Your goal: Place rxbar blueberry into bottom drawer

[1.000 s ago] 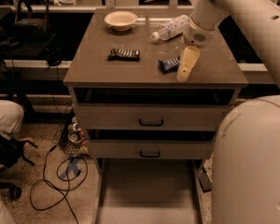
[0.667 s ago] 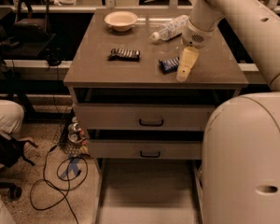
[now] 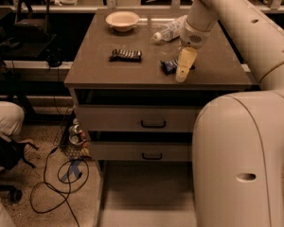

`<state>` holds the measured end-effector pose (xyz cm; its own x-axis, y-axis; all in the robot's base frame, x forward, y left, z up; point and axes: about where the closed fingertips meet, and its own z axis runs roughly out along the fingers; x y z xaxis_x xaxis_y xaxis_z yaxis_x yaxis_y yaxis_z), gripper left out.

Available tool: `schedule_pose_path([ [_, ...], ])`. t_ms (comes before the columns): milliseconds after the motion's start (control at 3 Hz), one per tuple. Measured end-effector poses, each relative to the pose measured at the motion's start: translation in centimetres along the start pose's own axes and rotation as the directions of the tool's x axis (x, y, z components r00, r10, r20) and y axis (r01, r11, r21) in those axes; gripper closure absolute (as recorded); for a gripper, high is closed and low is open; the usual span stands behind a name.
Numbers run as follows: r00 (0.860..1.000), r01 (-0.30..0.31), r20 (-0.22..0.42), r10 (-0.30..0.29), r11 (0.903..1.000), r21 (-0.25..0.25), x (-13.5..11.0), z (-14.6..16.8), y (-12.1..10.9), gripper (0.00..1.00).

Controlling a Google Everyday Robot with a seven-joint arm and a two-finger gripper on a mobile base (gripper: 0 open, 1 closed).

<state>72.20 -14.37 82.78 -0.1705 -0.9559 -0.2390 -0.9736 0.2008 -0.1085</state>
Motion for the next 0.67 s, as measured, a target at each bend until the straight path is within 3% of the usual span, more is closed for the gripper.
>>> schedule_pose_path([
  [667, 1.000, 0.008, -0.014, -0.008, 0.9997, -0.022, -0.38, 1.37, -0.52, 0.00],
])
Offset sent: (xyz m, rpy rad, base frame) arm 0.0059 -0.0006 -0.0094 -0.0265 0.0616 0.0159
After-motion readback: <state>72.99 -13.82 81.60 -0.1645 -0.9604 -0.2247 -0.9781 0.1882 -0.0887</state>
